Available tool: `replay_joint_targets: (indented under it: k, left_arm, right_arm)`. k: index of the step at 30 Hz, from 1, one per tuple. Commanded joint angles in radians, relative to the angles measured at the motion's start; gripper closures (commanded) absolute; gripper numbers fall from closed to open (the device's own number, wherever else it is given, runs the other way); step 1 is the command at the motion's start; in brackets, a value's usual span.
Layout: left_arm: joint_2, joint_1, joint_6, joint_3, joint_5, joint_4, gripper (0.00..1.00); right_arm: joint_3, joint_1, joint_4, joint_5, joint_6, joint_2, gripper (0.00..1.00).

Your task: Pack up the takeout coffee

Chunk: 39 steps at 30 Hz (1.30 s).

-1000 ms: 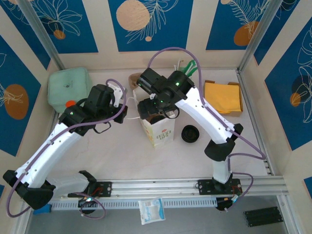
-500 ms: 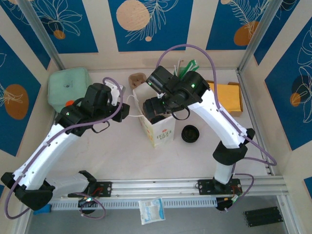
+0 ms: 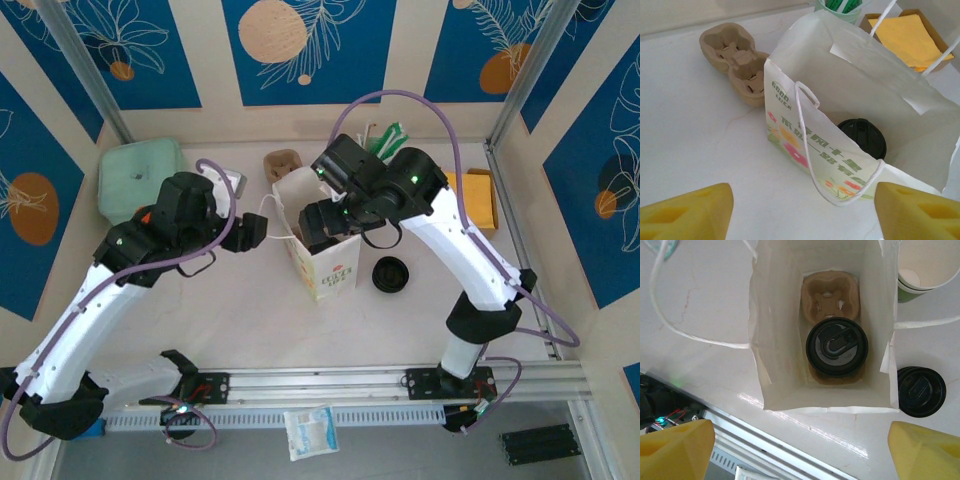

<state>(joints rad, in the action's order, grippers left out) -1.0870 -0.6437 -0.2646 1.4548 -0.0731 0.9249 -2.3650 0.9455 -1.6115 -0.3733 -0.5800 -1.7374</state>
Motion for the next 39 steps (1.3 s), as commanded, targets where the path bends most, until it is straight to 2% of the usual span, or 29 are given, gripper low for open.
replay_joint_targets:
  k: [1,8,13,18,23,27,32,39]
  left_arm:
    - [0.025,-0.006,0.003,0.044,-0.028,0.017,0.19]
    - [0.016,-0.006,0.008,0.094,-0.058,0.003,0.0]
    - [-0.004,-0.004,0.014,0.136,-0.075,-0.012,0.01]
    - [-0.048,-0.005,0.027,0.196,-0.081,-0.018,0.01]
    - [-0.118,-0.005,0.034,0.267,-0.082,-0.021,0.01]
    - [-0.172,-0.003,0.043,0.311,-0.08,-0.024,0.0]
    - [-0.237,0.01,0.054,0.364,-0.07,-0.023,0.01]
    - [-0.316,0.048,0.062,0.431,0.01,-0.039,0.01]
  right_arm:
    - [-0.005,-0.019,0.027,0.017,0.012,0.05,0.1]
    - [-0.001,-0.118,0.148,0.049,0.046,0.141,0.1]
    - [0.05,-0.248,0.244,0.113,0.054,0.211,0.09]
    - [0.135,-0.431,0.318,0.183,0.037,0.246,0.09]
    - [0.25,-0.643,0.403,0.322,-0.012,0.223,0.09]
    - [0.342,-0.75,0.476,0.388,-0.063,0.168,0.11]
    - [0.422,-0.83,0.575,0.438,-0.125,0.078,0.23]
    - [0.368,-0.863,0.614,0.436,-0.168,-0.099,0.51]
